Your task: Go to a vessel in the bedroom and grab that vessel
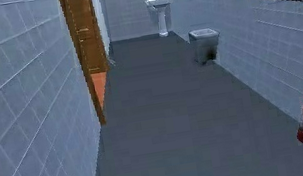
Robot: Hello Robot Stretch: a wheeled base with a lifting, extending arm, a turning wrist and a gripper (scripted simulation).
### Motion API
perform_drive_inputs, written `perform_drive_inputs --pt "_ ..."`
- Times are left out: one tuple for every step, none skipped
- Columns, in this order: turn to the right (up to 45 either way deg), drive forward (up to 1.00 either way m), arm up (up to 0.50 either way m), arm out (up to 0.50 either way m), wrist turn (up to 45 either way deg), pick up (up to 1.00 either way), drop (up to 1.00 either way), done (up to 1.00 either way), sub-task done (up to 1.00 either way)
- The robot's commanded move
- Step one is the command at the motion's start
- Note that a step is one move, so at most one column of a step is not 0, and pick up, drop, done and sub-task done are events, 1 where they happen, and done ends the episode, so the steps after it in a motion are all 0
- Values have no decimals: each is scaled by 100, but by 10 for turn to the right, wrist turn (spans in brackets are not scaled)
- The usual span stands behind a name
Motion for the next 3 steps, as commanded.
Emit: perform_drive_inputs --pt "0 100 0 0 0 0 0 0 0" --pt "0 80 0 0 0 0 0 0 0" --pt "-30 0 0 0 0 0 0 0 0"
